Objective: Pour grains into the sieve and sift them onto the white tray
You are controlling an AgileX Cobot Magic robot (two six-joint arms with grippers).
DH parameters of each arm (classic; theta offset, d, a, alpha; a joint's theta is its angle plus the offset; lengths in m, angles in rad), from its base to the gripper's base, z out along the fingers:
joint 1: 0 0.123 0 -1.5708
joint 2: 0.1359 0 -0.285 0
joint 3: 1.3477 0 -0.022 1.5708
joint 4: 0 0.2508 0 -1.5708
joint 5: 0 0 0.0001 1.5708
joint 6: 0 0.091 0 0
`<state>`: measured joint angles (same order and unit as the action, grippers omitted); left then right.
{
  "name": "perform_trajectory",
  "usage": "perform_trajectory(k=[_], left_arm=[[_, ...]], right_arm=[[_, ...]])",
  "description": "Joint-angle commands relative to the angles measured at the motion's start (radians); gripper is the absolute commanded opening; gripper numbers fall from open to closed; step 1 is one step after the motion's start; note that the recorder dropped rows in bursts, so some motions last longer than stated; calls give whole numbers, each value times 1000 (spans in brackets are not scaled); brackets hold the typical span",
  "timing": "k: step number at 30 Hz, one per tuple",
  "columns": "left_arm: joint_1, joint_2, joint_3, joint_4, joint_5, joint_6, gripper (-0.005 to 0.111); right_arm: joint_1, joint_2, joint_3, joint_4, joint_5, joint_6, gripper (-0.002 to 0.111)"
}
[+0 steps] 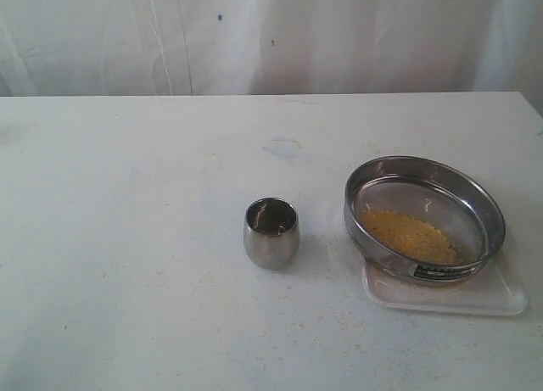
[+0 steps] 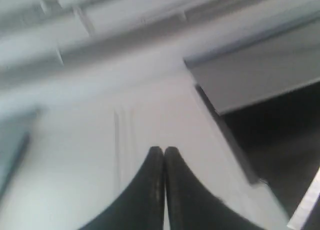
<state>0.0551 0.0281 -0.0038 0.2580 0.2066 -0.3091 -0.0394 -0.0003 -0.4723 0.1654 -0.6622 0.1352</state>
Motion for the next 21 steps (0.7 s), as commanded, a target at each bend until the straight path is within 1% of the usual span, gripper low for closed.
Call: perform_trajectory(k=[1, 2, 5, 6, 8, 17, 19, 21], left_arm=[[-6, -6, 4, 5, 2, -4, 0], [-6, -6, 4, 5, 2, -4, 0], [-6, -6, 4, 5, 2, -4, 0], [-6, -6, 4, 5, 2, -4, 0], [-6, -6, 4, 5, 2, -4, 0], [-6, -6, 4, 5, 2, -4, 0], [-6, -6, 4, 5, 2, -4, 0], [-6, -6, 4, 5, 2, -4, 0]], right_arm=[[1, 109, -43, -8, 602, -722, 0], [1, 156, -31, -8, 662, -818, 0], [1, 290, 5, -9, 800, -981, 0], [4, 330, 14, -12, 803, -1008, 0], [4, 401, 22, -10, 776, -995, 0], [-3, 623, 22, -5, 764, -623, 0], [-13, 676, 22, -5, 781, -532, 0], [-35, 741, 15, -7, 834, -399, 0]])
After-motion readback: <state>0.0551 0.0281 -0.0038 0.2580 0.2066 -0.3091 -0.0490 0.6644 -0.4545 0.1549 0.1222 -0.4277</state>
